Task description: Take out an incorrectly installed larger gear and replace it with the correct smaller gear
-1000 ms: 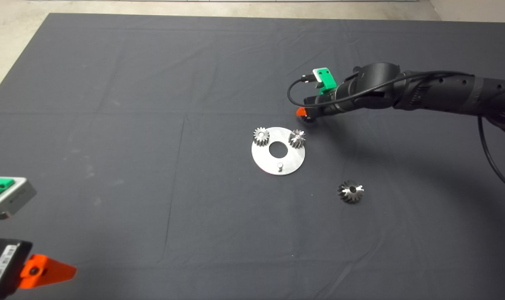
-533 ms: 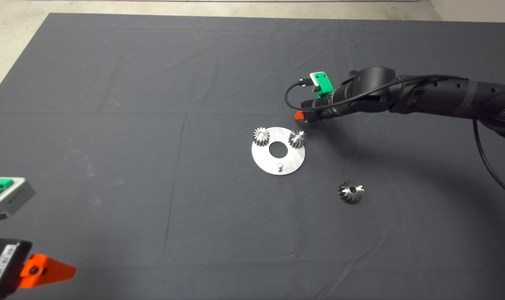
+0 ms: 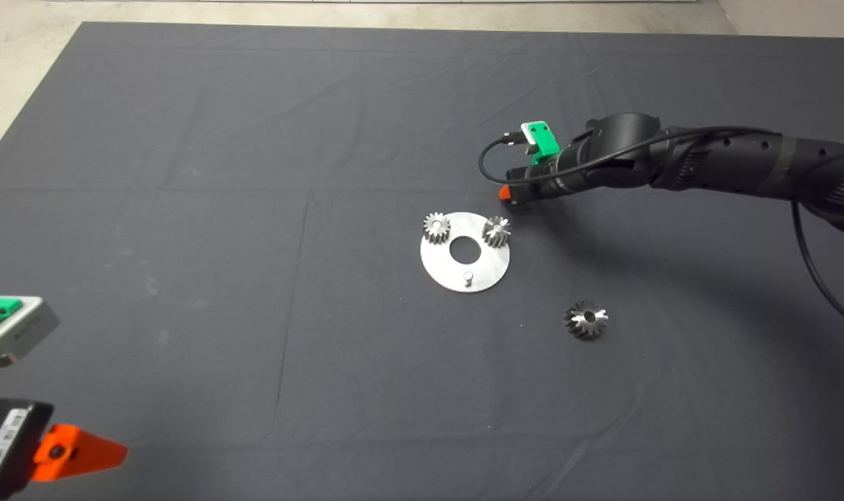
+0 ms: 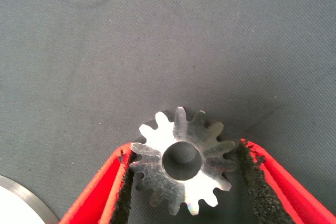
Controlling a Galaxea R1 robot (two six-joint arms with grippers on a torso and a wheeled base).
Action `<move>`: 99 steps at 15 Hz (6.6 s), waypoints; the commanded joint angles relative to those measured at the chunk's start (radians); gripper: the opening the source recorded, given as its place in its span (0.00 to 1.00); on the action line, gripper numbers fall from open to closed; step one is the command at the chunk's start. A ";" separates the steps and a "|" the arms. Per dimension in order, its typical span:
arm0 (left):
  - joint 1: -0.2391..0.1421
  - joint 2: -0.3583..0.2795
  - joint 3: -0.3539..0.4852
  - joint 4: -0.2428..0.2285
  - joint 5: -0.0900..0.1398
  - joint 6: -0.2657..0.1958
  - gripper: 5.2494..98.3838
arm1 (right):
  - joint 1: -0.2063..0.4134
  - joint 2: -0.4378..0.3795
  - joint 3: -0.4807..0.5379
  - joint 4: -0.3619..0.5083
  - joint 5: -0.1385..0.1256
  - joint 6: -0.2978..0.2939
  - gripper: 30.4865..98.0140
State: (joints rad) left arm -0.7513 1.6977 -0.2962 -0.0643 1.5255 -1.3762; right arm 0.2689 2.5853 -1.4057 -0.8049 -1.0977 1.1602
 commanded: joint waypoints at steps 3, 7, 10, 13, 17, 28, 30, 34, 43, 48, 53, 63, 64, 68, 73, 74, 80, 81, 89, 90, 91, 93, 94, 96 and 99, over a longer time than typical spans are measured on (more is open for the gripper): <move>-0.007 -0.003 0.020 -0.019 0.031 -0.006 1.00 | 0.024 0.003 0.004 -0.028 0.002 -0.001 0.28; -0.007 -0.003 0.019 -0.019 0.031 -0.006 1.00 | 0.024 0.003 0.005 -0.028 0.002 -0.001 0.21; -0.007 -0.003 0.019 -0.019 0.031 -0.006 1.00 | 0.025 0.004 0.005 -0.028 0.002 -0.002 0.20; -0.007 -0.003 0.019 -0.019 0.031 -0.006 1.00 | 0.026 0.005 0.005 -0.028 0.002 -0.005 0.19; -0.007 -0.003 0.019 -0.019 0.031 -0.007 1.00 | 0.033 -0.003 0.010 -0.028 -0.001 -0.005 0.17; -0.007 0.000 0.019 -0.019 0.033 -0.007 1.00 | 0.205 -0.068 0.126 0.167 -0.008 -0.186 0.15; -0.007 0.000 0.019 -0.019 0.033 -0.004 1.00 | 0.207 -0.079 0.198 0.170 -0.007 -0.208 0.15; -0.007 -0.002 0.019 -0.019 0.036 -0.004 1.00 | 0.231 -0.104 0.346 0.197 0.001 -0.209 0.15; -0.005 -0.038 0.019 -0.019 0.034 -0.003 1.00 | 0.220 -0.093 0.526 0.208 0.025 -0.228 0.15; -0.005 -0.037 0.019 -0.019 0.038 0.003 1.00 | 0.191 -0.090 0.588 0.228 0.012 -0.250 0.15; -0.005 -0.034 0.019 -0.019 0.045 0.003 1.00 | 0.130 -0.066 0.608 0.228 -0.097 -0.362 0.15; -0.005 -0.032 0.019 -0.019 0.045 0.005 1.00 | 0.076 -0.011 0.598 0.219 -0.183 -0.439 0.15; -0.005 -0.032 0.019 -0.019 0.045 0.005 1.00 | 0.069 0.003 0.590 0.219 -0.183 -0.439 0.15; -0.005 -0.034 0.019 -0.019 0.045 0.005 1.00 | 0.064 0.035 0.529 0.217 -0.183 -0.436 0.15; -0.005 -0.035 0.019 -0.019 0.045 0.005 1.00 | 0.035 0.051 0.482 0.184 -0.186 -0.441 0.15; -0.005 -0.035 0.019 -0.019 0.045 0.005 1.00 | 0.035 0.051 0.481 0.176 -0.188 -0.441 0.15; -0.005 -0.038 0.019 -0.019 0.044 0.005 1.00 | 0.023 0.052 0.441 0.161 -0.188 -0.442 0.15; -0.005 -0.039 0.020 -0.019 0.044 0.005 1.00 | 0.021 0.052 0.439 0.153 -0.188 -0.441 0.15; -0.005 -0.039 0.020 -0.019 0.044 0.005 1.00 | 0.007 0.051 0.432 0.130 -0.188 -0.436 0.15; -0.005 -0.039 0.020 -0.019 0.044 0.005 1.00 | 0.004 0.051 0.432 0.122 -0.188 -0.436 0.15; -0.005 -0.039 0.020 -0.019 0.044 0.005 1.00 | 0.004 0.050 0.432 0.122 -0.188 -0.436 0.15; -0.005 -0.040 0.020 -0.019 0.044 0.005 1.00 | 0.004 0.049 0.432 0.121 -0.188 -0.433 0.15; -0.005 -0.040 0.020 -0.019 0.044 0.005 1.00 | 0.004 0.051 0.432 0.114 -0.188 -0.432 0.15; -0.005 -0.040 0.020 -0.019 0.044 0.005 1.00 | 0.004 0.049 0.432 0.101 -0.188 -0.429 0.15; -0.005 -0.040 0.020 -0.019 0.044 0.005 1.00 | 0.004 0.049 0.432 0.095 -0.187 -0.425 0.15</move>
State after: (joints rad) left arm -0.7513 1.6615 -0.2928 -0.0642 1.5255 -1.3738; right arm 0.2519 2.6345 -0.9766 -0.6696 -1.2949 0.7277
